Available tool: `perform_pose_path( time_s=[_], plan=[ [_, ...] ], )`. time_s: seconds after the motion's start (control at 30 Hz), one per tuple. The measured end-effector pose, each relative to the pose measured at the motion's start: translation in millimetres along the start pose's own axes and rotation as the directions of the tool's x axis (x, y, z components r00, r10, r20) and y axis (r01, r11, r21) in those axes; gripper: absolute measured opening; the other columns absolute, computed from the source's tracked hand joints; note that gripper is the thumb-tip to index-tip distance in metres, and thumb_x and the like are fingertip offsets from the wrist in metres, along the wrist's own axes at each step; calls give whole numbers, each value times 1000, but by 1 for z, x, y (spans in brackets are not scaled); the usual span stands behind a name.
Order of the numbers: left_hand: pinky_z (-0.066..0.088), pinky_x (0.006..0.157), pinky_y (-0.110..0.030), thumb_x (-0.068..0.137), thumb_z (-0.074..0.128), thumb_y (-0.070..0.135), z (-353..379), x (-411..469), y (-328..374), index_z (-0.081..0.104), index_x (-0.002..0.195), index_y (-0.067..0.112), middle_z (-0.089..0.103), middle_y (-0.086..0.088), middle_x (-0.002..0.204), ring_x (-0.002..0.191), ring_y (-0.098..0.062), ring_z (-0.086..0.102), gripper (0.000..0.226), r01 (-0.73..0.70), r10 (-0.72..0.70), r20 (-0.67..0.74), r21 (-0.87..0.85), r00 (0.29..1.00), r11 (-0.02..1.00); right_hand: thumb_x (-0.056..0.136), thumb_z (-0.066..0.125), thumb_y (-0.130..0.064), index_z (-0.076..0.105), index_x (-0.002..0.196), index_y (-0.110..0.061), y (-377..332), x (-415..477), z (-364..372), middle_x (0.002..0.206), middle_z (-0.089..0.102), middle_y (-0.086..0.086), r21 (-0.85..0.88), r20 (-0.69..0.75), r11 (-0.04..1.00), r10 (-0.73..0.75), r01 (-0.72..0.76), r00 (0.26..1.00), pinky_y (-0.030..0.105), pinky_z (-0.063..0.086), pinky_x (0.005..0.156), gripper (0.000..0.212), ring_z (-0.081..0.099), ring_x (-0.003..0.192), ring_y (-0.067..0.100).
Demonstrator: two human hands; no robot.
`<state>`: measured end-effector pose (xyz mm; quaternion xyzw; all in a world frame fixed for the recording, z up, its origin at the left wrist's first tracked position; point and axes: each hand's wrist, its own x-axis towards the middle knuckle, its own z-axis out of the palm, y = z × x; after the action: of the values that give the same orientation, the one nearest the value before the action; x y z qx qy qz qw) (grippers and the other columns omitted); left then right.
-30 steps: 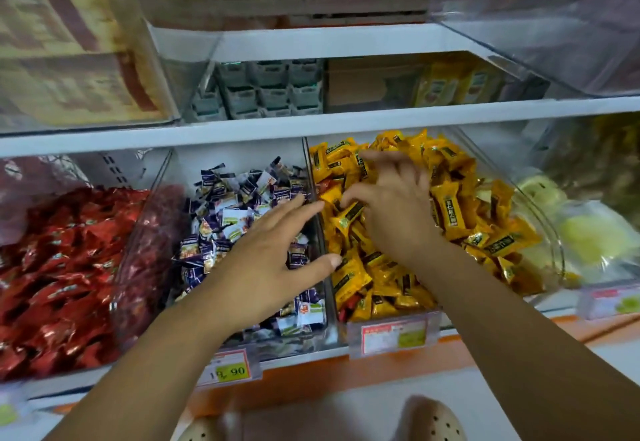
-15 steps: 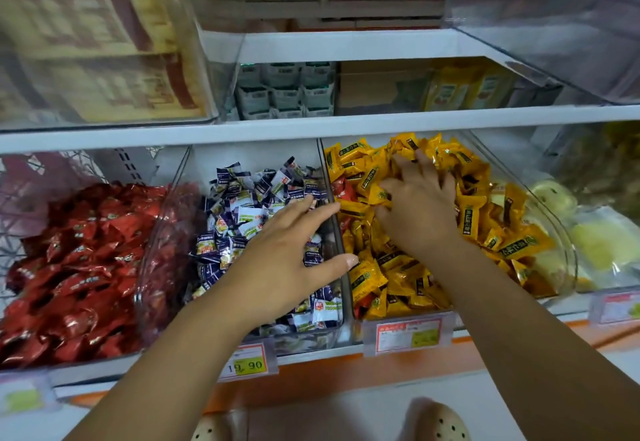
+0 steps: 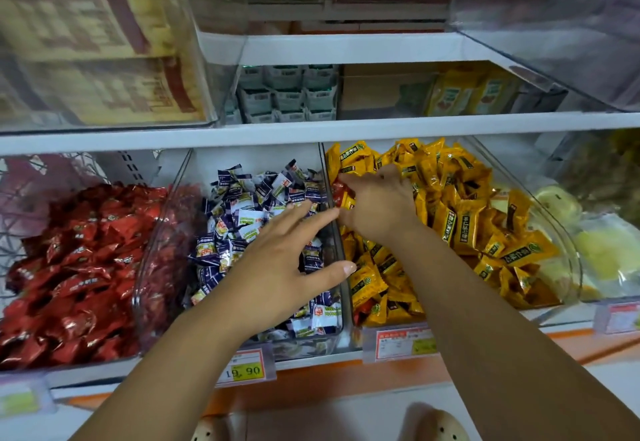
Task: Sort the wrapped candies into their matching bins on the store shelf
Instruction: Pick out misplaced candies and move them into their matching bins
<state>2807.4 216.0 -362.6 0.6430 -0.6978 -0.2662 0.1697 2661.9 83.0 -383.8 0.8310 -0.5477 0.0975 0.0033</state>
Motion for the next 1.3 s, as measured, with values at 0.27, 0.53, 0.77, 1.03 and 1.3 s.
perform_pose_path(
  time_s=[0.27, 0.53, 0.77, 1.03, 1.3],
  plan=[
    [3, 117, -33, 74, 41, 75, 0, 1, 0, 9, 138, 67, -7, 33, 153, 134, 13, -12, 71, -10, 10, 13, -11, 1000, 1000, 87, 52, -56, 52, 126, -38, -5, 3, 3, 116, 63, -5, -17, -3, 999, 30, -30, 1000, 43, 28, 96, 43, 34, 123, 27],
    [3, 117, -33, 72, 38, 75, 3, -1, 2, 10, 138, 65, -5, 32, 154, 133, 15, -10, 73, -4, 4, -6, -22, 1000, 1000, 88, 59, -44, 62, 114, -42, -7, -1, 7, 107, 66, -8, 51, -104, 997, 54, -49, 993, 40, 25, 95, 26, 38, 121, 23],
    [12, 115, -31, 69, 43, 75, 2, 3, 1, 21, 135, 64, 8, 30, 154, 141, 5, 4, 71, -28, 22, -53, -111, 998, 993, 82, 69, -31, 72, 97, -39, 7, -8, 1, 86, 50, -18, 472, -197, 882, 114, -7, 974, 36, 34, 94, 18, 49, 107, 16],
    [47, 77, -18, 87, 65, 36, 1, 15, 17, 43, 132, 48, 56, 25, 115, 83, 10, 56, 51, -149, 27, -361, -315, 932, 937, 81, 74, -12, 74, 93, -23, 17, -55, -63, 90, 70, -8, 884, 19, 468, -35, 0, 999, 12, 49, 66, 16, 62, 76, 0],
    [58, 73, -36, 89, 64, 26, 4, 18, 26, 51, 135, 37, 69, 2, 102, 75, -13, 66, 49, -202, 53, -288, -518, 956, 831, 83, 68, -2, 65, 109, -18, 11, -68, -70, 92, 71, 2, 934, 119, 353, -136, -64, 983, 21, 52, 63, 30, 65, 69, 11]
  ],
)
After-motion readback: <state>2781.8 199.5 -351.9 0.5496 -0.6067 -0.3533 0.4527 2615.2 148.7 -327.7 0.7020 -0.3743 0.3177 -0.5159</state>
